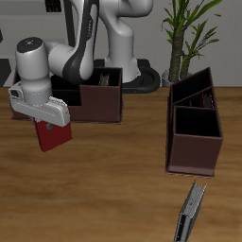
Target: Place the orange book into the back desk caddy's right compartment and place the left red book into the left desk caddy's back compartment and place the right red book into the left desk caddy's left compartment
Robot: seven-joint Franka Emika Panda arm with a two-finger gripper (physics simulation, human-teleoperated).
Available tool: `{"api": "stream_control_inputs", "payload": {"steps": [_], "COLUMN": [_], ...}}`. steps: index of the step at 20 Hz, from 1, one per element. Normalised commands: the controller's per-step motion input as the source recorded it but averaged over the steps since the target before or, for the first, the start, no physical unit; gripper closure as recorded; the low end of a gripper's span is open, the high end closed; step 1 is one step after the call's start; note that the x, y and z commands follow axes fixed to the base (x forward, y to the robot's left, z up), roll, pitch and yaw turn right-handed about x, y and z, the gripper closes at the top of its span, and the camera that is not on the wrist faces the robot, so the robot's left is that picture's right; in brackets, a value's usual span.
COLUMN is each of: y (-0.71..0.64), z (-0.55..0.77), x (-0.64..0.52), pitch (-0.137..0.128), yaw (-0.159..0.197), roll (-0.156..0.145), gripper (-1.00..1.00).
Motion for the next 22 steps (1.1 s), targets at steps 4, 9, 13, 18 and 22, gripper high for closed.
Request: {"api": "stream_control_inputs", "payload": {"steps": [4, 9, 13, 18, 22], "y": [0.26, 0.63, 0.66, 0.80, 0.70], "z": [0.53, 0.81, 0.76, 0.63, 0.34], "x": [0.04, -0.01, -0.14, -0.26, -0.22], "pitch": [-0.040, -0.033, -0.046, -0.054, -0.032], "yaw": [0.014, 0.062, 0.059, 0.045, 0.083], "roll": [-0.041, -0.010, 0.020, 0.076, 0.039], "gripper": [1.00, 1.00, 1.00, 1.00, 1.00]}}
